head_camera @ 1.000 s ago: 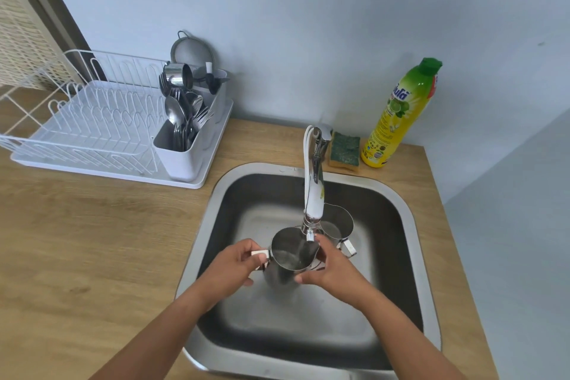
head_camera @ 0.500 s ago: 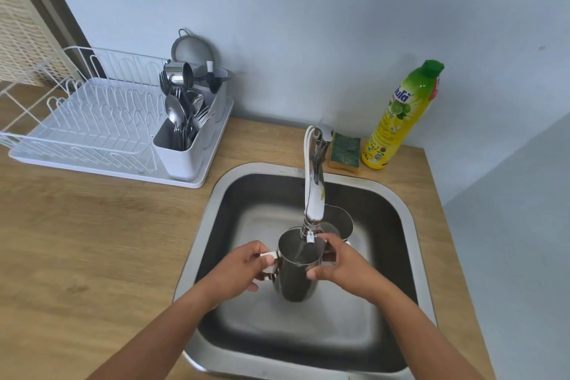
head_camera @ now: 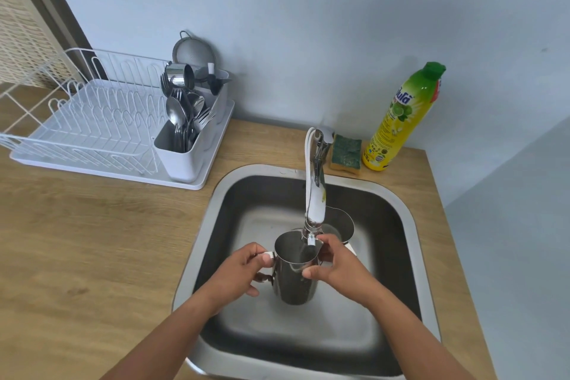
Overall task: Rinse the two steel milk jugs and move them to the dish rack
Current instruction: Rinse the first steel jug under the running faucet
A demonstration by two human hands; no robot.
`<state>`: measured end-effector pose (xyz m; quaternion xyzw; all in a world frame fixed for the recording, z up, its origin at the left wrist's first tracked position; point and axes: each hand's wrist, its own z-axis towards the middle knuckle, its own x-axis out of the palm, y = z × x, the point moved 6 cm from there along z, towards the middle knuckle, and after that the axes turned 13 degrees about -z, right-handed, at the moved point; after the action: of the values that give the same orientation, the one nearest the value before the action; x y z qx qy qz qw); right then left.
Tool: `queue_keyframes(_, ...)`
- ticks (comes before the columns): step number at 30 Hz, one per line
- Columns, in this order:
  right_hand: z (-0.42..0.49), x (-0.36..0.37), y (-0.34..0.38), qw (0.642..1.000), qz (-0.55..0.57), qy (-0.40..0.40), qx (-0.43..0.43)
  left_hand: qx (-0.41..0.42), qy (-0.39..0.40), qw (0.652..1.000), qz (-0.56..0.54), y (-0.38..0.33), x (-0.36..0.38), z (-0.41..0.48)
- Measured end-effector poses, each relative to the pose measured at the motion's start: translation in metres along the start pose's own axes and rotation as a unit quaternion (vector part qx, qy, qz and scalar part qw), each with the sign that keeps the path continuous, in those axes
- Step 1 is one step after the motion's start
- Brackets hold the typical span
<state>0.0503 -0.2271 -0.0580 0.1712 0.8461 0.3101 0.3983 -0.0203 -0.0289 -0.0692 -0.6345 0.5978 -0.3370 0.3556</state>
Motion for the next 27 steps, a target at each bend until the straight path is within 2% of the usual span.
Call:
queue_keyframes(13, 0.004, 0.010, -0.010, 0.997, 0.075, -0.012, 0.013, -0.011, -0.024, 0.999, 0.037, -0.003, -0.001, 0.000)
queue_keyframes(19, 0.001, 0.012, -0.008, 0.993, 0.107, -0.023, 0.044, -0.050, -0.033, 0.998, 0.008, 0.006, 0.001, 0.004)
queue_keyframes(27, 0.000, 0.014, -0.004, 0.992, 0.089, -0.037, 0.084, -0.083, -0.005, 0.996, -0.027, 0.017, 0.004, 0.007)
